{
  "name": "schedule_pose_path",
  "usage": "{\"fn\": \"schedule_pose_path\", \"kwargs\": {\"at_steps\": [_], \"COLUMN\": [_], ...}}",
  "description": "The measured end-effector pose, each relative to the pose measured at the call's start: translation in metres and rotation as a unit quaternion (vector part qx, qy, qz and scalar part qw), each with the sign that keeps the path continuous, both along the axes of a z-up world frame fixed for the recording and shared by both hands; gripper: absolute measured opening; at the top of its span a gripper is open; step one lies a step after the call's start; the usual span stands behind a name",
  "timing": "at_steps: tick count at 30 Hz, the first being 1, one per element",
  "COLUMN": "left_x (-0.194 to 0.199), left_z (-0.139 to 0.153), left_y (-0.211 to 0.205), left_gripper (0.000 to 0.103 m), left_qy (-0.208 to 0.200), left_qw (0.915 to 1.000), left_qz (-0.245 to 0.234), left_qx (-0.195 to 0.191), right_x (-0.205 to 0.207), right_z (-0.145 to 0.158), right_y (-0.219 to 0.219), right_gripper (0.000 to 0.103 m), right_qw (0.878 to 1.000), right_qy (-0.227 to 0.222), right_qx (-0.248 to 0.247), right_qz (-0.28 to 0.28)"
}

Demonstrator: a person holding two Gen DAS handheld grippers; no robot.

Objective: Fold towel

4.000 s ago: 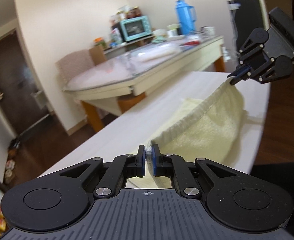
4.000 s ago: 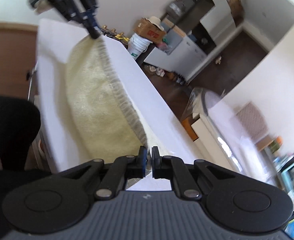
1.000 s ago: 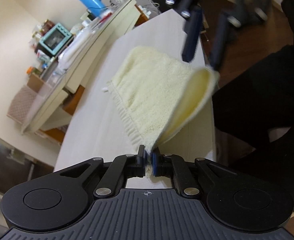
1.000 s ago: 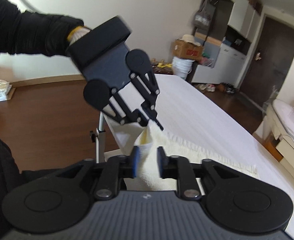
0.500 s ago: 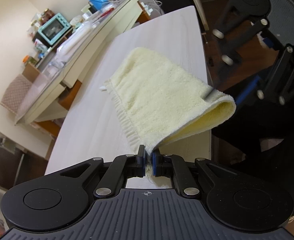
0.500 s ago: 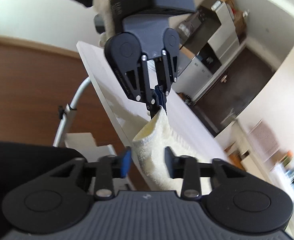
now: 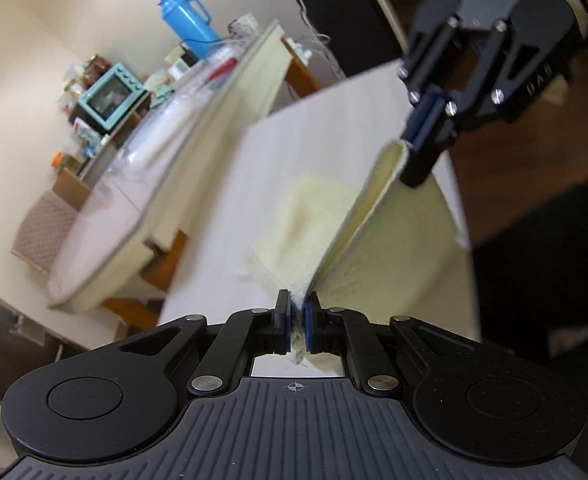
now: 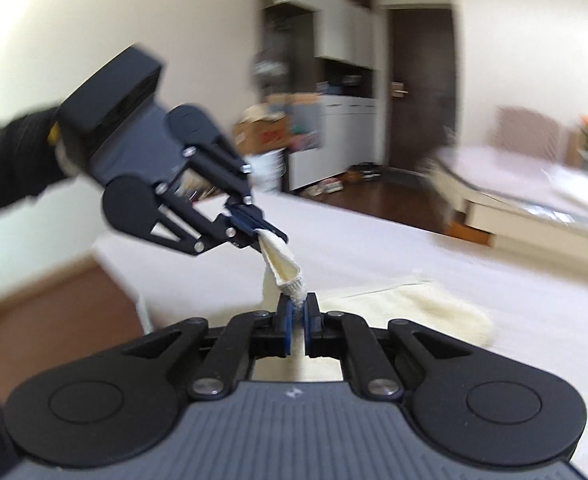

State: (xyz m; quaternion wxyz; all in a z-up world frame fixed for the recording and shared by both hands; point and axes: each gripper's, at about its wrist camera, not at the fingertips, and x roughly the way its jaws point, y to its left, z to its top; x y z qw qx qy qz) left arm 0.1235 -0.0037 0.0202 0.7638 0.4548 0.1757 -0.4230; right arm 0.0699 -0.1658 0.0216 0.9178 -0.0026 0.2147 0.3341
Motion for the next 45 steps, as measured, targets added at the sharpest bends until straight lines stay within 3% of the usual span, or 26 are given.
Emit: {"fn": "schedule_pose_path", "kwargs": {"at_steps": [6,10,15,18,24,30,32,37,42,45], "left_x": [0.065,0.093,0.117,0.125,0.128,0.118,0.117,0.112,0.112,0.117], "left_z": [-0.015,-0.033,-0.053,-0.054,-0.049,-0.054,-0.050,-0.033,-0.044,-0.056], "left_y": [-0.050,-0.069,-0.078,-0.075,-0.062,-0.059,-0.056,-0.046,-0.056,-0.060], "left_gripper": [0.007,0.008,0.019,0.030,0.031,0.030,0.031,0.030,0.031,0.031], "left_qy": [0.022,0.040,0.062,0.067,0.070,0.063,0.059,0.061,0.082,0.086], "left_qw": [0.9993,0.9981,0.9970,0.9968,0.9949,0.9941,0.9933,0.9873,0.9862,0.9850], "left_qz": [-0.007,-0.009,0.008,0.032,0.072,0.089,0.098,0.121,0.118,0.129], "left_qx": [0.030,0.047,0.045,0.029,-0.010,-0.007,-0.015,-0.083,-0.082,-0.076], "right_x": [0.061,0.089,0.106,0.100,0.094,0.102,0.099,0.093,0.086,0.089], "right_z": [-0.016,-0.036,-0.052,-0.050,-0.045,-0.049,-0.046,-0.039,-0.040,-0.046], "right_y": [-0.044,-0.064,-0.080,-0.087,-0.086,-0.077,-0.080,-0.086,-0.057,-0.045], "right_gripper": [0.007,0.007,0.013,0.017,0.019,0.019,0.025,0.029,0.023,0.023], "right_qw": [0.994,0.988,0.982,0.983,0.987,0.987,0.987,0.985,0.994,0.992], "right_qy": [0.057,0.095,0.134,0.125,0.088,0.089,0.082,0.053,0.031,0.042], "right_qx": [0.063,0.077,0.065,0.057,0.030,-0.002,0.003,0.005,-0.043,-0.080], "right_qz": [-0.073,-0.097,-0.115,-0.120,-0.129,-0.133,-0.141,-0.165,-0.094,-0.085]}}
